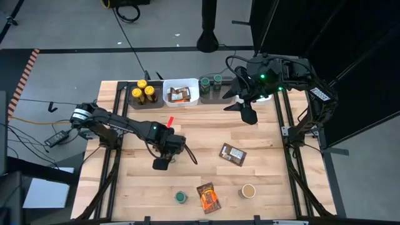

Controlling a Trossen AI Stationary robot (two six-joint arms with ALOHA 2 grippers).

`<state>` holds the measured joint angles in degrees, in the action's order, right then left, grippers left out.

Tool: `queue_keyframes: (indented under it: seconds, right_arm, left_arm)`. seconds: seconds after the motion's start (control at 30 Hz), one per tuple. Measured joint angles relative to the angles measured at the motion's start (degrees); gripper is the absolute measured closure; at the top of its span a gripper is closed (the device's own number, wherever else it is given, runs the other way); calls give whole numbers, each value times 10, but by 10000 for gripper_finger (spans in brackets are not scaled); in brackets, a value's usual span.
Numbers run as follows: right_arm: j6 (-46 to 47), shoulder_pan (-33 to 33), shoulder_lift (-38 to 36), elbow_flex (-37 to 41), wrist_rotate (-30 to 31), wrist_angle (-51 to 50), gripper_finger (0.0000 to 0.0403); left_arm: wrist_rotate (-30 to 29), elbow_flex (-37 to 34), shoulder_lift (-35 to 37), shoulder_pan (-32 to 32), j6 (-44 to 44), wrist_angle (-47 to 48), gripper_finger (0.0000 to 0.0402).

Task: Sort spices by type
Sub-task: Put the left brown seasoning bottle into the right white bin

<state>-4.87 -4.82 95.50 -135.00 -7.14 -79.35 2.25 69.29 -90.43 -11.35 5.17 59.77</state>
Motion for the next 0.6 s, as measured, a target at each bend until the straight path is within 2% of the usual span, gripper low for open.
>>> queue_keyframes:
  seconds: [0.2,0.6]
  right_arm:
    - [1,0,0,0,0,0,188]
    - [2,0,0,0,0,-1,188]
  left_arm:
    - [-27,-15,0,2,-3,-28,32]
    - [-2,-56,0,2,6,-64,83]
